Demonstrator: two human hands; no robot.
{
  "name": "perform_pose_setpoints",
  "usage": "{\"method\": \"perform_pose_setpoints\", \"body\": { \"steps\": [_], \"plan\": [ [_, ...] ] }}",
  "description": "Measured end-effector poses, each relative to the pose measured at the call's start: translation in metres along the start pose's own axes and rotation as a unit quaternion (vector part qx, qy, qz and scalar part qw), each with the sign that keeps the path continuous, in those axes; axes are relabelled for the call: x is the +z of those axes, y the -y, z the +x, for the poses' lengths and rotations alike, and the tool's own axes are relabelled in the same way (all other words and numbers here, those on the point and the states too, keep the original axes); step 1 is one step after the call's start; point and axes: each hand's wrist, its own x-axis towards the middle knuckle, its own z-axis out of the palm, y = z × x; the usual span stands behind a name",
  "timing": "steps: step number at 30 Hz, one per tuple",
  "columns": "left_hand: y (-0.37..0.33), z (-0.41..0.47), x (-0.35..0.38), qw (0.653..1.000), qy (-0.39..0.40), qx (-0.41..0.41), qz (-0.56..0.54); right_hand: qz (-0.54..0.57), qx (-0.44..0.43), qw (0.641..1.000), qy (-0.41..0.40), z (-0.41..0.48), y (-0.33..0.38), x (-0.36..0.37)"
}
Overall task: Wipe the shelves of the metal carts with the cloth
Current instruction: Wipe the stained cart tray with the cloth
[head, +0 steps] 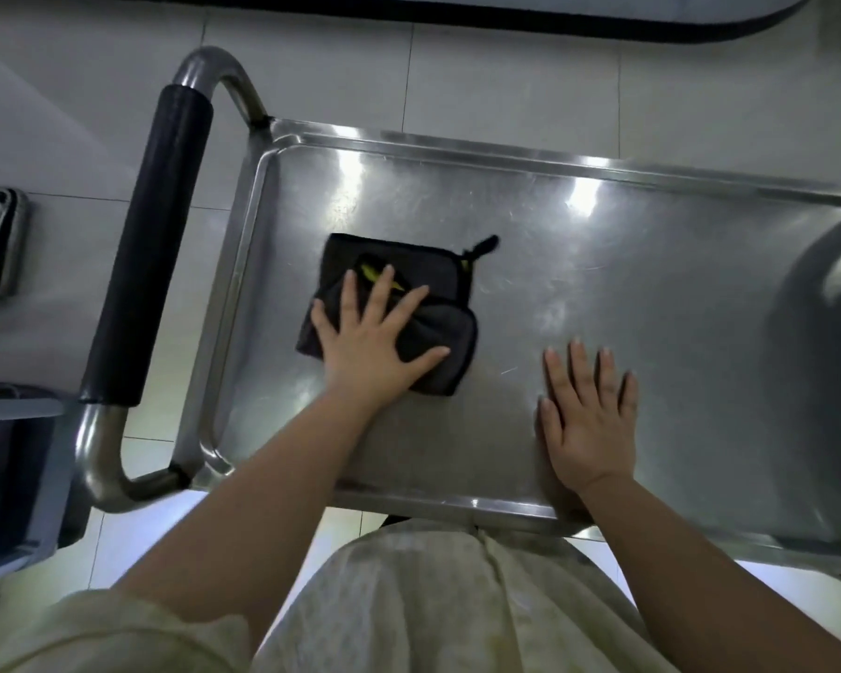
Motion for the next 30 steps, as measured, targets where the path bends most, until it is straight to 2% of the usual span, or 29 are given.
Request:
{"method": "perform_pose_setpoints", "body": {
  "steps": [3,5,11,15,19,21,24,27,30],
  "plan": [
    [0.077,-0.011,-0.017,0.994,-0.003,-0.109,-0.006,0.003,0.003,1.0,-0.001,0.0,-0.001,0.0],
    [0.099,-0.026,-0.019,0.992,0.007,-0.128,-0.009,0.005,0.009,1.0,-0.002,0.0,-0.001,0.001],
    [0.042,-0.102,0.017,0.984,0.009,-0.176,-0.021,-0.002,0.018,1.0,0.003,-0.001,0.001,0.005],
    [-0.025,-0.136,0.04,0.993,0.029,-0.111,-0.006,-0.007,0.013,1.0,0.006,-0.002,0.002,0.005],
    [-0.103,-0.124,0.042,0.997,0.051,-0.06,-0.002,0.033,-0.003,0.999,0.002,0.0,0.0,-0.001],
    [-0.122,-0.118,0.041,0.997,0.063,-0.051,-0.015,0.127,0.0,0.992,-0.022,0.001,-0.005,-0.006],
    [-0.113,-0.125,0.03,0.993,0.052,-0.019,-0.105,0.318,0.004,0.947,-0.038,-0.004,-0.014,-0.018],
    [-0.075,-0.148,0.017,0.977,-0.015,0.051,-0.206,0.333,-0.109,0.934,-0.067,-0.022,-0.014,-0.032],
    [-0.026,-0.161,0.016,0.97,-0.034,0.143,-0.194,0.246,-0.234,0.94,-0.027,-0.046,-0.007,-0.033]
  ]
}}
